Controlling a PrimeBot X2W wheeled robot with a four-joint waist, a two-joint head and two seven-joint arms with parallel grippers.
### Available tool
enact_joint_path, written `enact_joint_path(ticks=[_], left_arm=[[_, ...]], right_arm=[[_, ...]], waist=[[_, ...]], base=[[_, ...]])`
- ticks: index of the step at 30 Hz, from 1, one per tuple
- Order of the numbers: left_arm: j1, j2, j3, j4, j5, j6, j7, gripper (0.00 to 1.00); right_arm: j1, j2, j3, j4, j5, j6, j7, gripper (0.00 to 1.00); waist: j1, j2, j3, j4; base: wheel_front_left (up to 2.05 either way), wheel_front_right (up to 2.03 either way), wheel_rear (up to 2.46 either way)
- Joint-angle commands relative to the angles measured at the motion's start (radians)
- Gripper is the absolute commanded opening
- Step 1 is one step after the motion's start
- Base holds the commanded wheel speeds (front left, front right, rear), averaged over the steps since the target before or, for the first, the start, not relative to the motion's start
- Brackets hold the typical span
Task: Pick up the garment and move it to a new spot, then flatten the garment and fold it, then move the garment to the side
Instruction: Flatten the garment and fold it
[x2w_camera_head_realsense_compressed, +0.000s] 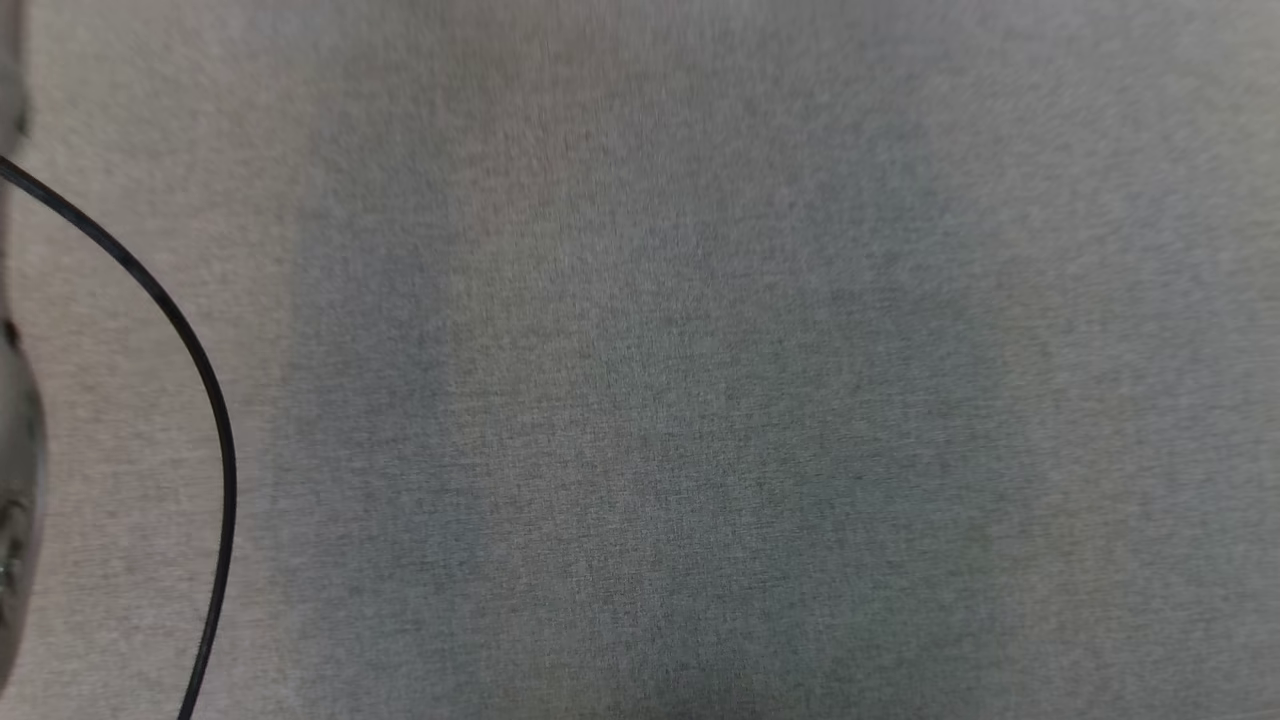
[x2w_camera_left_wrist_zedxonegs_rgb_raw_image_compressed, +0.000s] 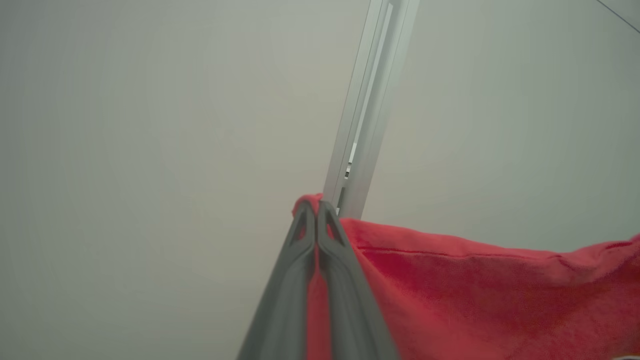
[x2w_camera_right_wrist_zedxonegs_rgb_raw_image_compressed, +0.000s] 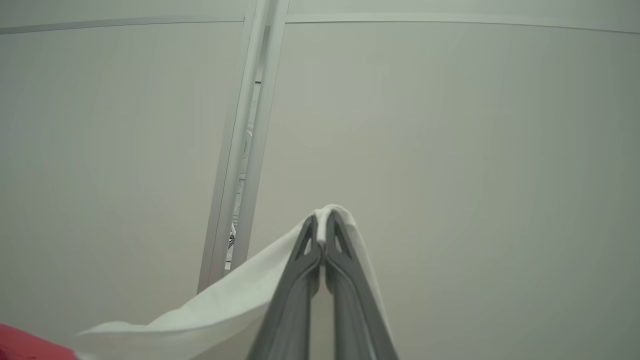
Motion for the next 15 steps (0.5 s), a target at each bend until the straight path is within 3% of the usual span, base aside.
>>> enact_joint_path(ticks=[1,2,5,8,15], left_arm=[[-0.042,0.001,0.043,-0.062,0.033,0.019,-0.004,0.0],[-0.042,0.001,0.043,-0.062,0.033,0.019,-0.004,0.0],[-0.037,-0.004,0.11,-0.174,0.1,0.025,-0.004,0.0],[0.008,-0.028,0.163,-0.261,0.179,0.009,-0.004,0.0],[0.132,-0.076,0.23,-0.279,0.299,-0.035,-0.004,0.0]], right_arm=[[0.02,0.016,-0.086,-0.104,-0.069,-0.001,-0.005,0.0],[0.02,0.016,-0.086,-0.104,-0.069,-0.001,-0.005,0.0],[0.074,0.066,-0.243,-0.293,-0.147,0.0,-0.004,0.0],[0.167,0.104,-0.304,-0.398,-0.208,-0.001,-0.004,0.0],[0.357,0.129,-0.311,-0.398,-0.209,-0.001,-0.004,0.0]], waist=[[-0.0001,0.0,0.115,0.002],[-0.0001,0.0,0.115,0.002],[-0.0001,0.0,0.162,0.002],[-0.0001,0.0,0.195,0.001],[-0.0001,0.0,0.239,0.006]], base=[[0.0,0.0,0.0],[0.0,0.0,0.0],[0.0,0.0,0.0],[0.0,0.0,0.0],[0.0,0.0,0.0]])
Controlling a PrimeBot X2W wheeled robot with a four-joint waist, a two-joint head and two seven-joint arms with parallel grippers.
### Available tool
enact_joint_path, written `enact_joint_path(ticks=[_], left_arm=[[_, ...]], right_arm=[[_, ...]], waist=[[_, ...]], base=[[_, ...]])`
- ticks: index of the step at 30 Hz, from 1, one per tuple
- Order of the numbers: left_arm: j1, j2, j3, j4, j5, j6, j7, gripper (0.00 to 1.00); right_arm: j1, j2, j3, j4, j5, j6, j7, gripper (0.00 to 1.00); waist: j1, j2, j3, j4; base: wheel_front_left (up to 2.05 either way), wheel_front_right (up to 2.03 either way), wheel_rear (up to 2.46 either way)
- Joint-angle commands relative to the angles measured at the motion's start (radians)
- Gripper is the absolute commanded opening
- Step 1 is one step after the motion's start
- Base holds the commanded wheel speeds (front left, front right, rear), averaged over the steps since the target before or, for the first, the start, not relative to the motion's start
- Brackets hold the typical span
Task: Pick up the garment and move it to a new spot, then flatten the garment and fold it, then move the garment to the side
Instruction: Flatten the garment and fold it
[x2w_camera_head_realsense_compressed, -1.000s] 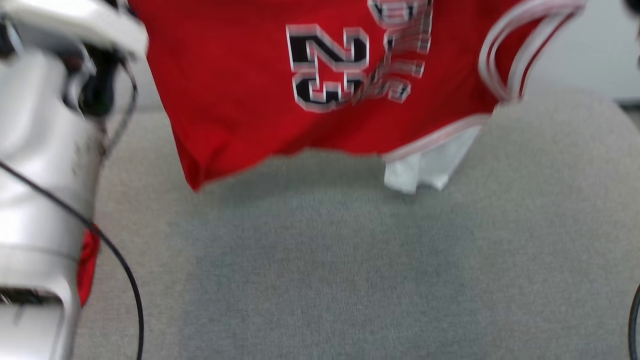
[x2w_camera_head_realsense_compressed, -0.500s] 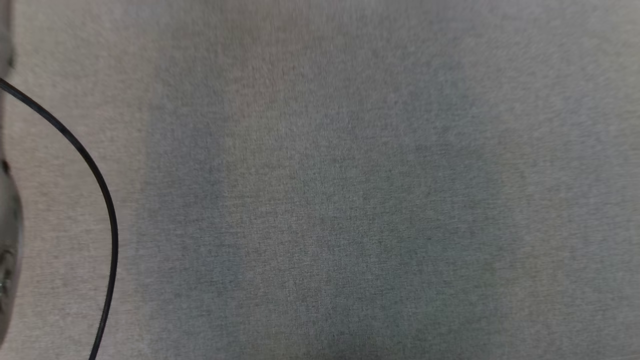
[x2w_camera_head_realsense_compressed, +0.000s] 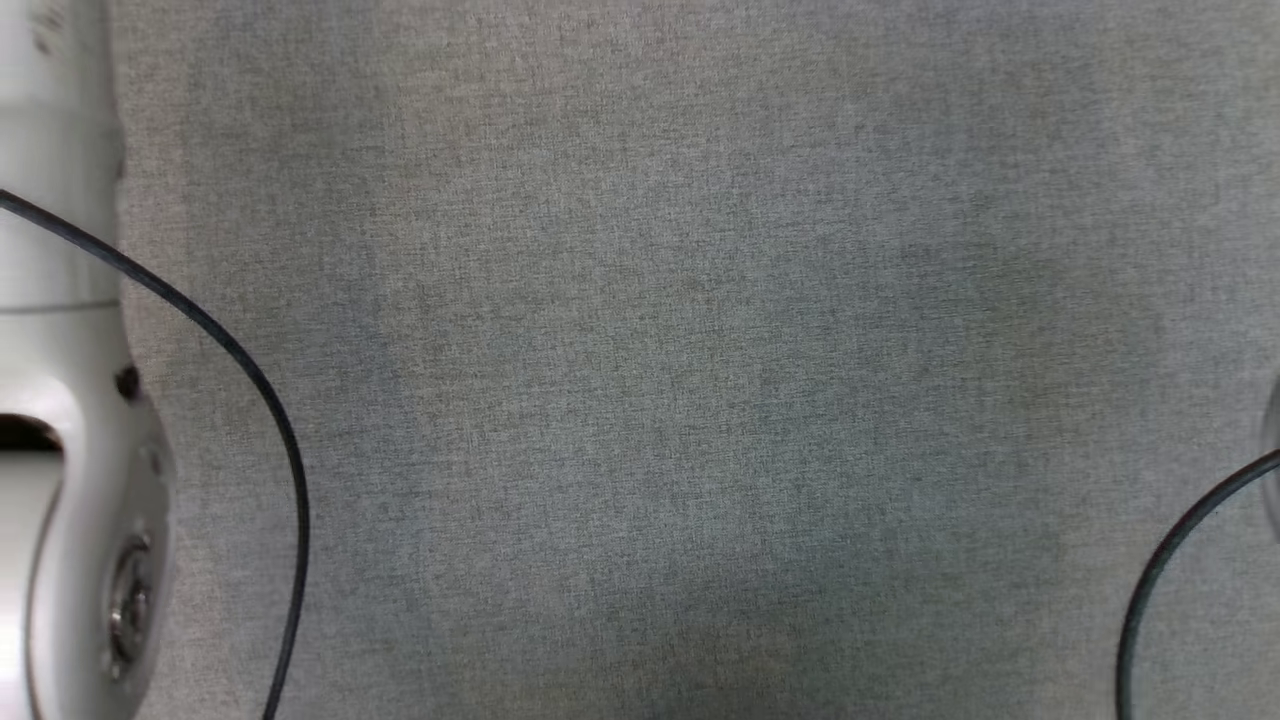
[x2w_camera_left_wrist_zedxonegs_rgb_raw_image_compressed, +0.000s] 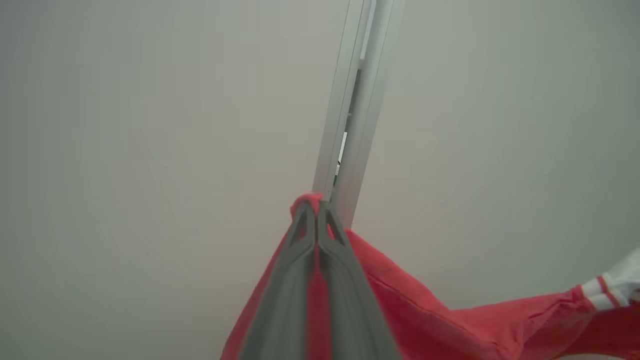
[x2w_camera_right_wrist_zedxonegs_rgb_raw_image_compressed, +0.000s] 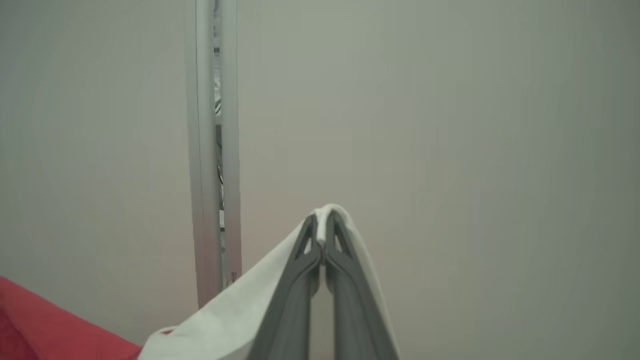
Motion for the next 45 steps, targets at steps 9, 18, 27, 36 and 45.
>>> enact_joint_path(ticks=[9,18,27,36,45], left_arm=[[0.149,-0.011,-0.009,0.121,0.038,-0.022,-0.001,0.0],[0.318,0.013,-0.087,0.215,-0.006,-0.022,-0.001,0.0],[0.498,0.006,-0.129,0.235,-0.035,-0.022,-0.001,0.0],[0.633,-0.008,-0.177,0.283,-0.085,-0.022,-0.001,0.0],[0.781,-0.018,-0.215,0.366,-0.14,-0.021,-0.001,0.0]], right_arm=[[0.191,0.002,0.062,0.086,0.118,0.0,0.0,0.0],[0.362,0.001,0.079,0.175,0.212,0.0,0.0,0.0],[0.525,-0.021,0.131,0.293,0.3,0.0,0.0,0.0],[0.635,-0.032,0.117,0.415,0.407,0.0,0.0,0.0],[0.762,-0.034,0.199,0.54,0.535,0.0,0.006,0.0]], waist=[[-0.0001,0.0,-0.026,0.007],[-0.0001,0.0,-0.171,0.001],[-0.0001,0.0,-0.329,0.004],[-0.0001,0.0,-0.436,0.007],[-0.0001,0.0,-0.571,0.009]], base=[[0.0,0.0,0.0],[0.0,0.0,0.0],[0.0,0.0,0.0],[0.0,0.0,0.0],[0.0,0.0,0.0]])
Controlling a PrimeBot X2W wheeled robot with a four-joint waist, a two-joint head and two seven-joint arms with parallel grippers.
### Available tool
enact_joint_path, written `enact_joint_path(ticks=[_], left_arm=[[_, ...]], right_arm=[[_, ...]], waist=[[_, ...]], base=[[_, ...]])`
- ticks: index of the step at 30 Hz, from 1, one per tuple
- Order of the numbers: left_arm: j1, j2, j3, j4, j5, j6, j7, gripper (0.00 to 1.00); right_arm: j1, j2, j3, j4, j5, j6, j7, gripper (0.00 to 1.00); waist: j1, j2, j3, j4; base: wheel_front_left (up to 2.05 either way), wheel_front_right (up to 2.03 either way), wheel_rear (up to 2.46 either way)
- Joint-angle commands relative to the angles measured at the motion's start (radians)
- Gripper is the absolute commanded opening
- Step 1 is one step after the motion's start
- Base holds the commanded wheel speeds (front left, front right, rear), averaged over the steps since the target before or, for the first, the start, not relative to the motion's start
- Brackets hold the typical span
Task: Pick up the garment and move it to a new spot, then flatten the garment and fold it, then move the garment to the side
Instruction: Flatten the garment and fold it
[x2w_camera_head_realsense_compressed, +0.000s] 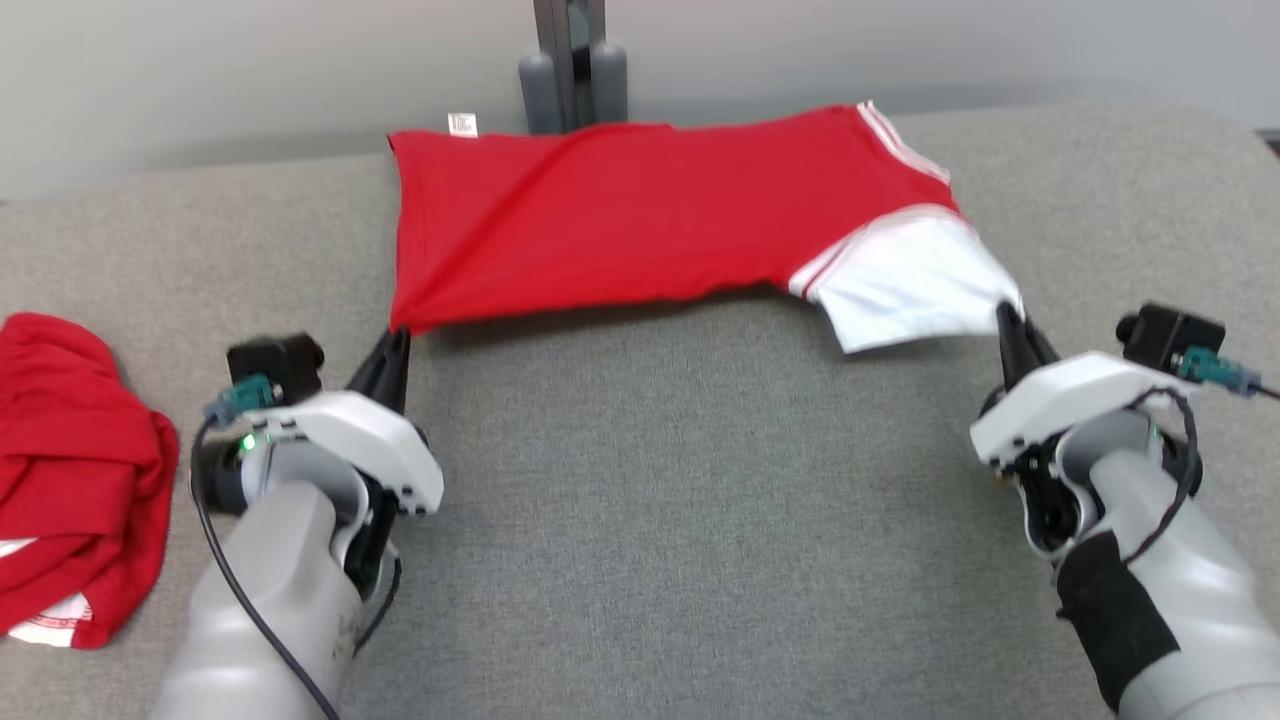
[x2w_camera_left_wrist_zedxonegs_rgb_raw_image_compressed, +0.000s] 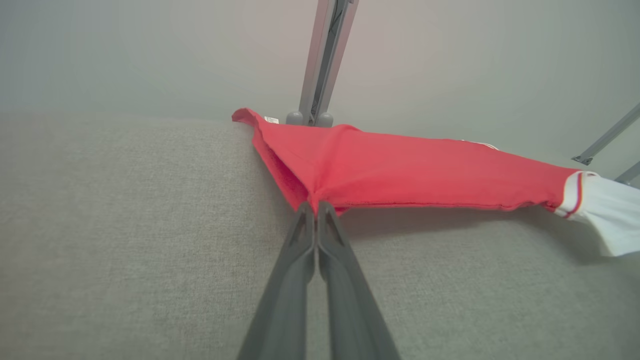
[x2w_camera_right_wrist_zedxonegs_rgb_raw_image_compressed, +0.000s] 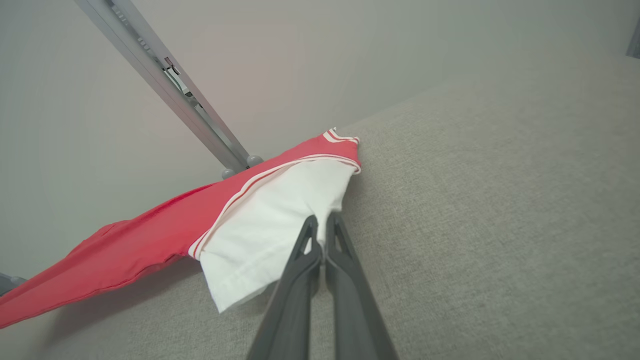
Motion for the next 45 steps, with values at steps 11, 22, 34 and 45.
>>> enact_joint_path(ticks=[11,22,34,45], left_arm=[[0.175,-0.01,-0.124,0.053,-0.064,-0.001,-0.002,0.0],[0.283,0.023,-0.178,-0.008,-0.022,-0.001,-0.002,0.0],[0.386,0.053,-0.199,-0.085,0.03,0.0,-0.002,0.0],[0.457,0.077,-0.219,-0.148,0.016,-0.001,-0.002,0.0]], right_arm=[[0.181,-0.057,0.115,0.001,0.144,0.0,0.05,0.0],[0.307,-0.109,0.165,-0.092,0.325,0.0,0.147,0.0],[0.44,-0.166,0.22,-0.236,0.48,0.0,0.226,0.0],[0.554,-0.216,0.254,-0.345,0.579,0.0,0.256,0.0]], waist=[[0.0,0.0,-0.146,0.011],[0.0,0.0,-0.212,0.028],[0.0,0.0,-0.252,0.042],[0.0,0.0,-0.27,0.036]], base=[[0.0,0.0,0.0],[0.0,0.0,0.0],[0.0,0.0,0.0],[0.0,0.0,0.0]])
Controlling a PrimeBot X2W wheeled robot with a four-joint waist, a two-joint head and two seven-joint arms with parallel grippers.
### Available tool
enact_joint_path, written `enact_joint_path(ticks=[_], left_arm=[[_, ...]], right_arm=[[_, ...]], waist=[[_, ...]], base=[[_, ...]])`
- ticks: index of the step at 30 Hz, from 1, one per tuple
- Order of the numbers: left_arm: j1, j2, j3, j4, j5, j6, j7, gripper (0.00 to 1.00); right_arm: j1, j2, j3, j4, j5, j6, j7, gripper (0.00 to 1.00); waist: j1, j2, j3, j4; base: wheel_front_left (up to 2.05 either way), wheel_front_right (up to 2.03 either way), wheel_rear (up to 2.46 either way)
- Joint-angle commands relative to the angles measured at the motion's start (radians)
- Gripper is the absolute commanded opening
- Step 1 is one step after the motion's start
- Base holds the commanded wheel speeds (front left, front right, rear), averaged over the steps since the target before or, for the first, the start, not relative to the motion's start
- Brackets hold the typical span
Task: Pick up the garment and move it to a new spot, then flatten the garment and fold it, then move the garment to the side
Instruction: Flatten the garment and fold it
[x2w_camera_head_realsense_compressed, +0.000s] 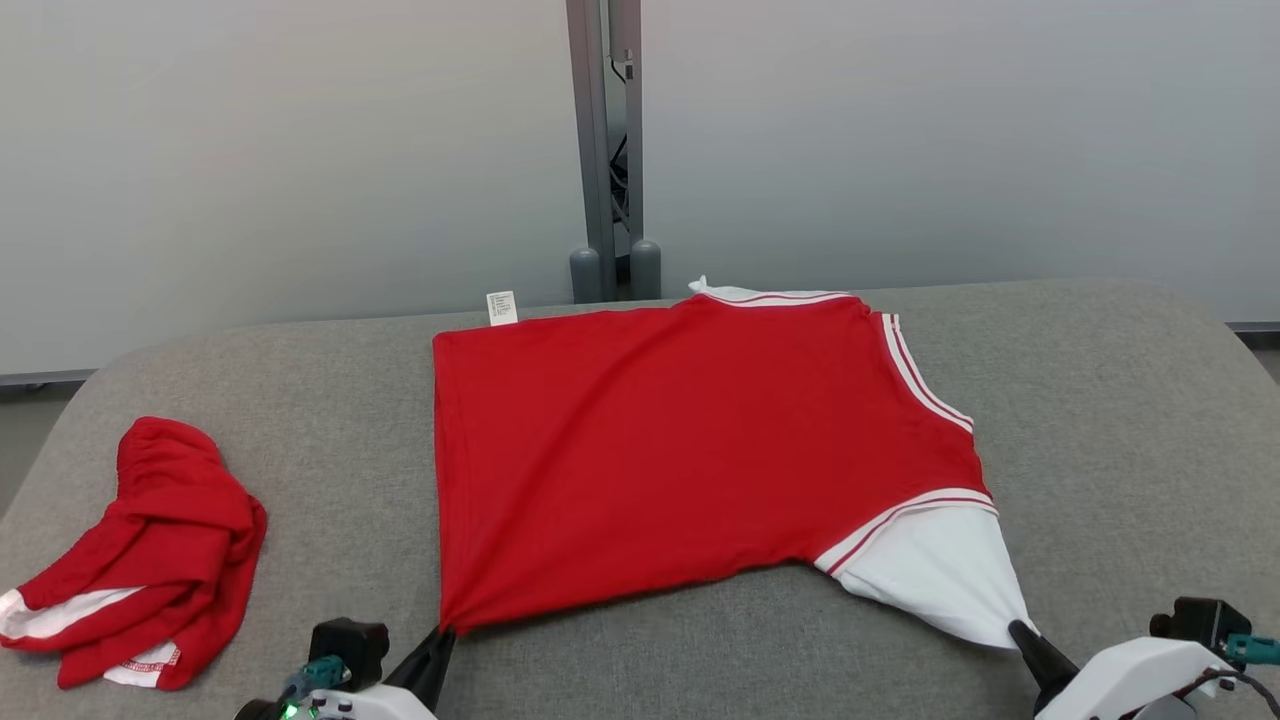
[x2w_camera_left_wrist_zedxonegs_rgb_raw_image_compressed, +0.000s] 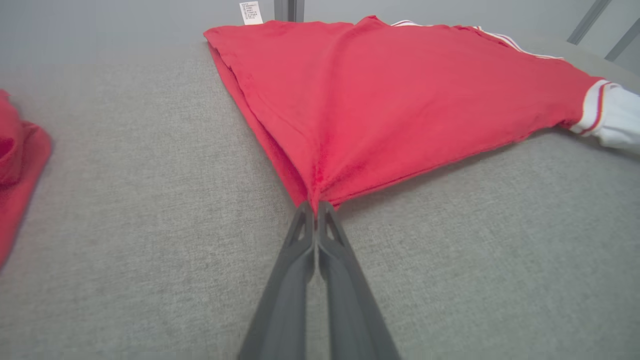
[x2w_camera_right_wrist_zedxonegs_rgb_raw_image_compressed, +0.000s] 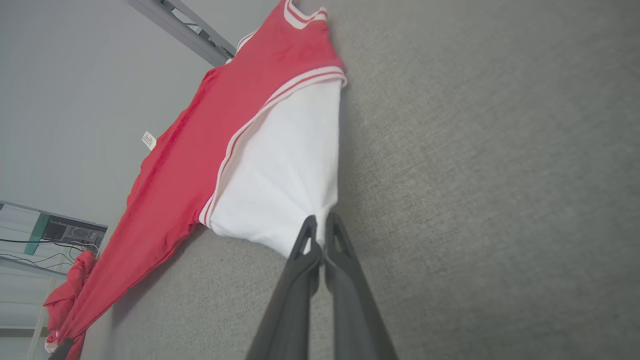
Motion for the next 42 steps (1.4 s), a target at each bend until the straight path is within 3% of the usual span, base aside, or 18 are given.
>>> enact_joint_path(ticks=[1,21,32,42], left_arm=[[0.022,0.006,0.001,-0.005,-0.002,-0.001,-0.001,0.0],[0.156,0.053,-0.03,-0.095,-0.108,-0.001,-0.001,0.0],[0.221,0.093,-0.041,-0.15,-0.099,0.0,-0.001,0.0],[0.276,0.116,-0.066,-0.188,-0.078,0.0,-0.001,0.0]], right_arm=[[0.023,-0.015,0.003,-0.012,0.011,0.0,0.006,0.0],[0.195,-0.102,0.021,-0.184,0.091,0.0,0.101,0.0],[0.282,-0.147,0.036,-0.228,0.097,-0.001,0.213,0.0],[0.371,-0.18,-0.016,-0.342,0.077,0.0,0.227,0.0]], waist=[[0.0001,-0.0001,-0.002,-0.004],[0.0001,-0.0001,-0.02,-0.013],[0.0001,-0.0001,-0.056,0.003],[0.0001,-0.0001,-0.073,-0.002]], base=[[0.0,0.0,0.0],[0.0,0.0,0.0],[0.0,0.0,0.0],[0.0,0.0,0.0]])
